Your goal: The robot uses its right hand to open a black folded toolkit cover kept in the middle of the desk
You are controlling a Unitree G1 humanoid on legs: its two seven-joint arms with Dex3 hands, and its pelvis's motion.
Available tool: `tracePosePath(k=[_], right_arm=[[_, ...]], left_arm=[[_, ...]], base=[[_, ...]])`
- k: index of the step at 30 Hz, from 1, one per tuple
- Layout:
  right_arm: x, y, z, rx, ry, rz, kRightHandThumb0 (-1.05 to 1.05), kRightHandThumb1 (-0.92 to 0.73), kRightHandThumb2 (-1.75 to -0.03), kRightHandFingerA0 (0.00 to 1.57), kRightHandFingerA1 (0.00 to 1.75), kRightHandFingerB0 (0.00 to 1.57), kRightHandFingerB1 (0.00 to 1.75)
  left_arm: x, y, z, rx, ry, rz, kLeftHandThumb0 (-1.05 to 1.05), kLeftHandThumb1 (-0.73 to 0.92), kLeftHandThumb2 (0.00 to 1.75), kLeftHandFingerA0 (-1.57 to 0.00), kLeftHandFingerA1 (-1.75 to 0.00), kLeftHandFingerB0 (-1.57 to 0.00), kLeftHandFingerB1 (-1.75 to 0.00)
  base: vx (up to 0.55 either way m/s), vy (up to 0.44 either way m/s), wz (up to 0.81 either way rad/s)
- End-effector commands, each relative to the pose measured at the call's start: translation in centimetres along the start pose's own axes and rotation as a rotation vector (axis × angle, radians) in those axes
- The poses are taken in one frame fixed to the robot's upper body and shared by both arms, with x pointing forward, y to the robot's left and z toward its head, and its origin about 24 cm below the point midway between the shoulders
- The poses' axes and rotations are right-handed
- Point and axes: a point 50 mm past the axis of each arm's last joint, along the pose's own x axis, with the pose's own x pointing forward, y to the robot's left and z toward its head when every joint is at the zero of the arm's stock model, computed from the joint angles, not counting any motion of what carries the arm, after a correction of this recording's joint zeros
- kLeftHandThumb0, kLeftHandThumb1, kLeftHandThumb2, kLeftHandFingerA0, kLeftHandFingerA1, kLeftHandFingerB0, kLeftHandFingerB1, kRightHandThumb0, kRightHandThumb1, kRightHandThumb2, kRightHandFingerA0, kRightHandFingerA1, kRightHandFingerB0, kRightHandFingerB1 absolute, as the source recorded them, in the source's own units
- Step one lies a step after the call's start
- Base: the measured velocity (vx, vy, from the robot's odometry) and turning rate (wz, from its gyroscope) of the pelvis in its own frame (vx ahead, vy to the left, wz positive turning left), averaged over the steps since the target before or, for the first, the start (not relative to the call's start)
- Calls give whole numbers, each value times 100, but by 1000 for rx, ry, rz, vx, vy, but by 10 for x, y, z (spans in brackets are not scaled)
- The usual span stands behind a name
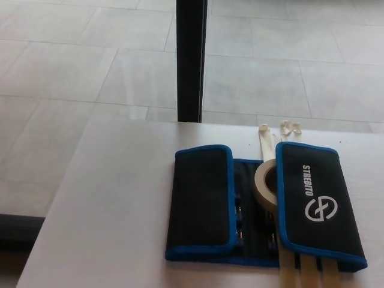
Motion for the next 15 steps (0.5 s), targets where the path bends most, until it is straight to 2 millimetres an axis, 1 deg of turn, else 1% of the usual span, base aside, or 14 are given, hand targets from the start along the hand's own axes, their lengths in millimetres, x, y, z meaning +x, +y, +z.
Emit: tracePosePath(k=[1, 2, 3, 4, 5, 6, 7, 8, 10, 11, 12, 13, 14, 15], right_arm=[[-18, 112, 77, -68, -312, 521, -91, -68, -114, 5, 52, 6, 43], [-19, 114, 78, -68, -312, 528, -91, -68, -114, 5, 52, 6, 43], [-29, 134, 84, -85, -347, 620, -94, -75, -116, 3, 42, 11, 26], [-31, 136, 84, -86, -350, 630, -94, -75, -116, 3, 42, 11, 26], [-37, 149, 85, -153, -370, 689, -95, -92, -70, 7, 39, 12, 26], [-41, 154, 85, -182, -378, 715, -95, -92, -70, 7, 39, 12, 26], [-43, 157, 83, -202, -369, 736, -93, -68, -113, 4, 43, 9, 26], [-48, 165, 77, -267, -371, 802, -95, -71, -114, 2, 39, 14, 23], [-53, 171, 71, -351, -406, 843, -90, -71, -113, 2, 42, 12, 26], [-60, 182, 56, -459, -396, 892, -100, -71, -113, 5, 36, 13, 24], [-62, 184, 54, -462, -384, 912, -100, -71, -113, 5, 36, 13, 24], [-64, 188, 51, -465, -384, 918, -98, -82, -68, 8, 41, 13, 28], [-67, 193, 45, -472, -376, 937, -90, -63, -107, 7, 41, 10, 32], [-71, 198, 38, -527, -379, 950, -92, -66, -110, 0, 38, 9, 31]], left_arm=[[0, 5, 10, 61, -38, 0, -85, 89, 67, -40, -55, -25, -37], [0, 5, 10, 60, -37, 1, -85, 89, 67, -40, -55, -25, -37], [-1, 7, 10, 81, -27, -7, -84, 91, 67, -34, -54, -25, -38], [-1, 7, 9, 83, -26, -7, -84, 91, 67, -34, -54, -25, -38], [-1, 7, 10, 84, -31, -3, -84, 91, 67, -34, -60, -25, -39], [-1, 7, 10, 85, -33, -1, -84, 91, 67, -34, -60, -25, -39], [-1, 8, 9, 83, -31, -1, -85, 90, 67, -33, -60, -25, -40], [-1, 8, 9, 81, -27, -1, -84, 90, 67, -33, -59, -25, -40], [-2, 9, 9, 127, -28, -6, -85, 92, 69, -33, -59, -26, -41], [-2, 10, 6, 137, -11, 3, -92, 75, 86, -34, -56, -27, -44], [-2, 10, 5, 137, -1, 2, -92, 75, 86, -34, -56, -27, -44], [-3, 10, 4, 117, 0, 7, -86, 90, 67, -35, -53, -33, -39], [-3, 11, 4, 117, 2, 8, -85, 91, 67, -35, -53, -34, -39], [-3, 10, 4, 118, 2, 3, -89, 78, 81, -32, -54, -25, -41]], base=[[0, 0, 0], [0, 0, 0], [0, 0, 0], [0, 0, 0], [0, 0, 0], [0, 0, 0], [0, 0, 0], [0, 0, 0], [0, 0, 0], [0, 0, 0], [0, 0, 0], [0, 0, 0], [0, 0, 0], [0, 0, 0]])
